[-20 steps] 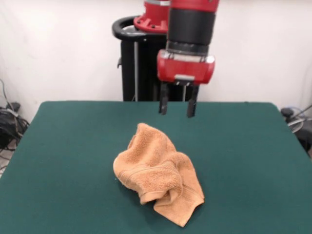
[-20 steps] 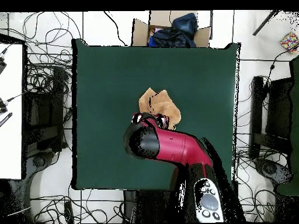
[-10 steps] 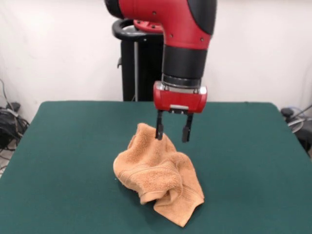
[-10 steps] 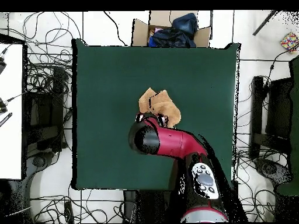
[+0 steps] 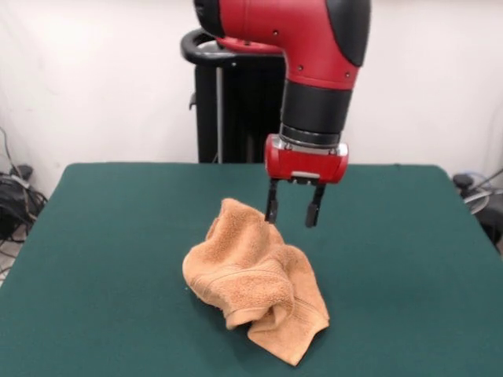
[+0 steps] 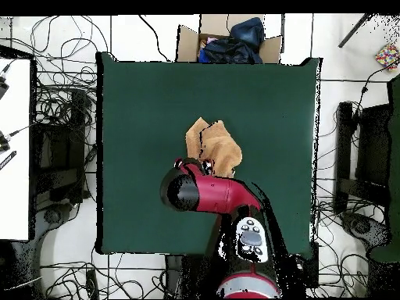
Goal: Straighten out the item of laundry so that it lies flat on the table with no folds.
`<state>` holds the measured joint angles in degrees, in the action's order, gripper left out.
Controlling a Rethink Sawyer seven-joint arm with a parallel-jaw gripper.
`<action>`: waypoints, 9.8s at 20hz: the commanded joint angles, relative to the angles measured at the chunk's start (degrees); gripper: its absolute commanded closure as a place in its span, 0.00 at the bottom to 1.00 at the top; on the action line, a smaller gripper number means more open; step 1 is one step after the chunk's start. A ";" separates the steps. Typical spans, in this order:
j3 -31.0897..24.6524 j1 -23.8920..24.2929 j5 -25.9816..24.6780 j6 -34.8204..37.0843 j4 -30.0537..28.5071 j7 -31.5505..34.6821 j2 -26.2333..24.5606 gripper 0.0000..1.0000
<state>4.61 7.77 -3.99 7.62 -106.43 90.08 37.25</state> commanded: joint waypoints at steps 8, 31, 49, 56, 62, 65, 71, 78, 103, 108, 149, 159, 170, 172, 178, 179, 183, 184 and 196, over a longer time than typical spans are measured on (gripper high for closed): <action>9.52 -4.47 -1.77 -1.34 0.92 9.02 -0.41 0.00; -4.01 7.43 -5.33 -6.68 -0.70 6.43 -13.14 0.00; -12.50 12.54 -4.83 -0.20 -7.19 7.45 -5.13 1.00; -11.14 12.09 -4.75 3.70 -11.81 6.94 0.81 1.00; -4.60 4.64 -1.60 5.54 -16.40 12.50 7.43 1.00; -1.35 0.26 0.34 9.00 -17.67 14.55 11.49 1.00; 5.73 -11.21 4.46 18.05 -15.83 19.92 16.68 1.00; 4.37 -20.88 11.11 18.99 -12.19 25.52 15.26 1.00; -4.44 -1.22 -3.60 10.85 -5.38 5.11 9.64 1.00; -10.69 7.87 -13.56 7.95 -3.26 0.82 5.84 1.00; -13.78 10.46 -17.88 9.67 -8.61 21.30 6.67 0.00; -3.83 0.50 -9.15 2.72 -8.74 26.37 8.21 0.00; 7.27 -8.16 -0.91 -15.72 -1.81 23.76 -6.10 0.00; 8.97 -9.28 0.95 -17.76 -1.50 22.82 -8.12 0.00; 9.35 -9.25 3.54 -22.58 -2.42 21.20 -11.41 0.00; 8.94 -8.86 3.45 -23.04 -2.51 20.98 -11.52 0.00; 7.86 -7.62 3.03 -25.41 -2.53 20.82 -12.61 0.00; 7.62 -7.30 2.85 -25.82 -2.46 20.80 -12.59 0.00; 0.93 1.47 -4.03 -28.75 1.36 18.26 -15.11 0.00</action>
<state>12.00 6.20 -5.99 -18.72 -111.28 99.44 24.72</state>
